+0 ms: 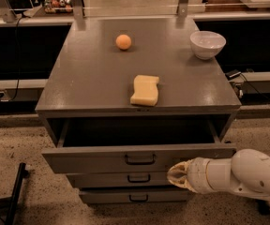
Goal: Close top drawer
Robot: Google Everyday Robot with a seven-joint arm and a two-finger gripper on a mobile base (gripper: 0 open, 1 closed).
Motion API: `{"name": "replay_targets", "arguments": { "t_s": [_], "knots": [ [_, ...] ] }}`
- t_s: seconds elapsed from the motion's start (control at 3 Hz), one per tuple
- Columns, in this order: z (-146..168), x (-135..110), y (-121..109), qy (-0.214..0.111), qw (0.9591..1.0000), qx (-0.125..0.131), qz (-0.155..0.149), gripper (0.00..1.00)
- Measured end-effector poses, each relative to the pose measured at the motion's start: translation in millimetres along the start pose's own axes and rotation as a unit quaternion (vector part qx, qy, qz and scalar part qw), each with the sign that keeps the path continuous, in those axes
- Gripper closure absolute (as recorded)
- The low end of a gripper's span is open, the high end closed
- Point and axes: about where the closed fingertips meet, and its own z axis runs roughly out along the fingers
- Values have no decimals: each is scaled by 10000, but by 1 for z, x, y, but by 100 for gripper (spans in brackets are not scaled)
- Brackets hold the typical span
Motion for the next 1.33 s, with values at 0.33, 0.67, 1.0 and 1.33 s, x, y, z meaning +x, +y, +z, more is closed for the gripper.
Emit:
{"name": "replay_targets", "arguments": {
  "t_s": [0.33, 0.67, 1.0, 1.33],
  "knots": [
    [0, 0, 0, 1, 10000, 0, 0, 100],
    [4, 7, -14, 95, 9999, 15, 68, 100],
    [7, 12, -39, 60, 9997, 219, 71, 100],
    [9, 12, -59, 52, 9992, 404, 2, 100]
  ]
}}
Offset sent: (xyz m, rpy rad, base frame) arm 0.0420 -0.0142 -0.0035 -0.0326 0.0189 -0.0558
